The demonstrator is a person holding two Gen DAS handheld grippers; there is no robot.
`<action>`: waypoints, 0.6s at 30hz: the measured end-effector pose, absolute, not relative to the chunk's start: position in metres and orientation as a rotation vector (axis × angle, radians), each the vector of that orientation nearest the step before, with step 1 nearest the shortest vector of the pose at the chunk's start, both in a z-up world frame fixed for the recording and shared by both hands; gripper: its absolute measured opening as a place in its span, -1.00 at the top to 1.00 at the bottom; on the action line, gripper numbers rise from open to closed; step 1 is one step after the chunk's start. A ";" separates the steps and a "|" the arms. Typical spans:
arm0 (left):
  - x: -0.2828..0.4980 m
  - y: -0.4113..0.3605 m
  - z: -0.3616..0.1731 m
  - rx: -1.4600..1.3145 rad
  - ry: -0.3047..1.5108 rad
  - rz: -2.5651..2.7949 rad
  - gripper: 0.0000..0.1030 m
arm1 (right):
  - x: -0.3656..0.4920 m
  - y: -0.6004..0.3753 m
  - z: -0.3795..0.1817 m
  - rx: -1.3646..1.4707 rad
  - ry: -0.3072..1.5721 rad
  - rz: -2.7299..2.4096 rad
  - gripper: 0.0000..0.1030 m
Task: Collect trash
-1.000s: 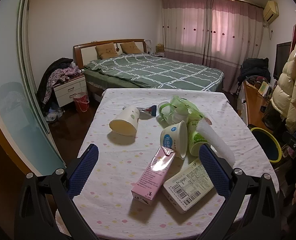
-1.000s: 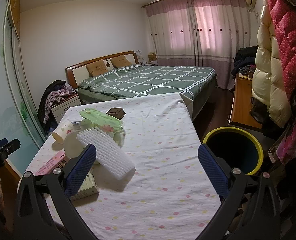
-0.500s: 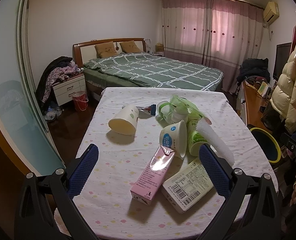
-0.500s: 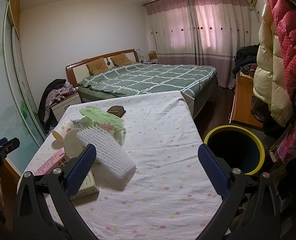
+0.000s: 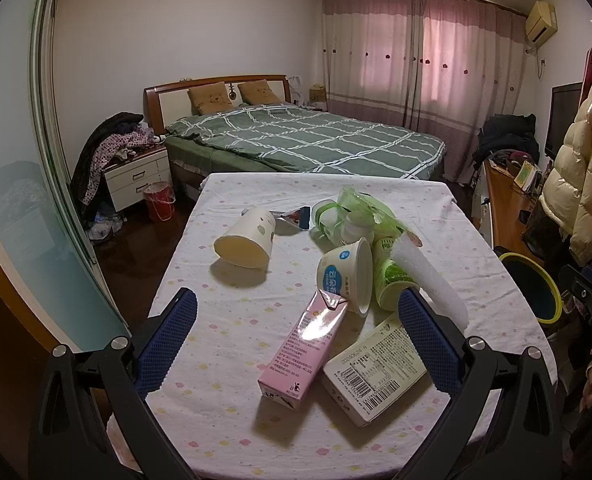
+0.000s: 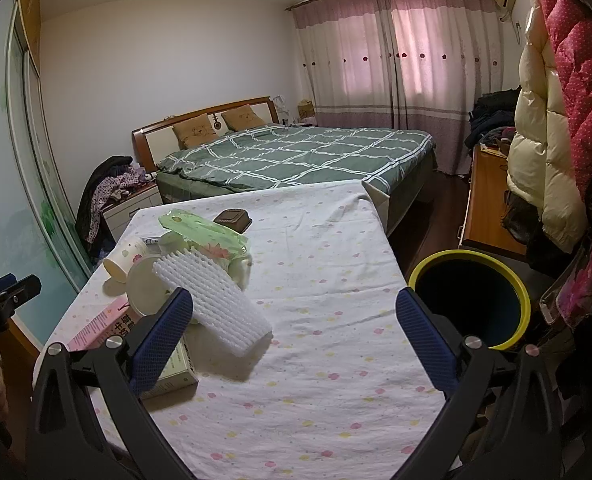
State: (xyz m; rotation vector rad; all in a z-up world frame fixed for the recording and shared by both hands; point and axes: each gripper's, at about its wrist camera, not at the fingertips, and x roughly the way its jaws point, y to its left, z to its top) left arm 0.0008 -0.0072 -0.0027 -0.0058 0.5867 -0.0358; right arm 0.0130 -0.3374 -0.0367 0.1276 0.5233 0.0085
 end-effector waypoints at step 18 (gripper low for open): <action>0.002 -0.008 -0.009 -0.013 0.592 -0.029 -0.93 | 0.023 -0.324 -0.050 0.103 0.563 0.062 -0.88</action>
